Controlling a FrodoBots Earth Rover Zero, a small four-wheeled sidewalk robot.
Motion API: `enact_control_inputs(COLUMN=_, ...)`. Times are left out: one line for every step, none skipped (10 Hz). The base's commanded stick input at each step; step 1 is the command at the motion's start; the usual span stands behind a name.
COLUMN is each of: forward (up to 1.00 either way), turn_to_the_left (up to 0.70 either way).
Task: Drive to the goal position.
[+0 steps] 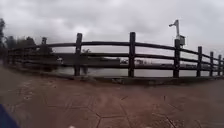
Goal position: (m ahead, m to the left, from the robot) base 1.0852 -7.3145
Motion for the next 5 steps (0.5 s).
enact_control_inputs(forward=0.0, turn_to_the_left=0.0)
enact_control_inputs(forward=0.0, turn_to_the_left=0.0)
enact_control_inputs(forward=0.0, turn_to_the_left=0.0)
enact_control_inputs(forward=0.0, turn_to_the_left=0.09)
enact_control_inputs(forward=0.0, turn_to_the_left=0.29)
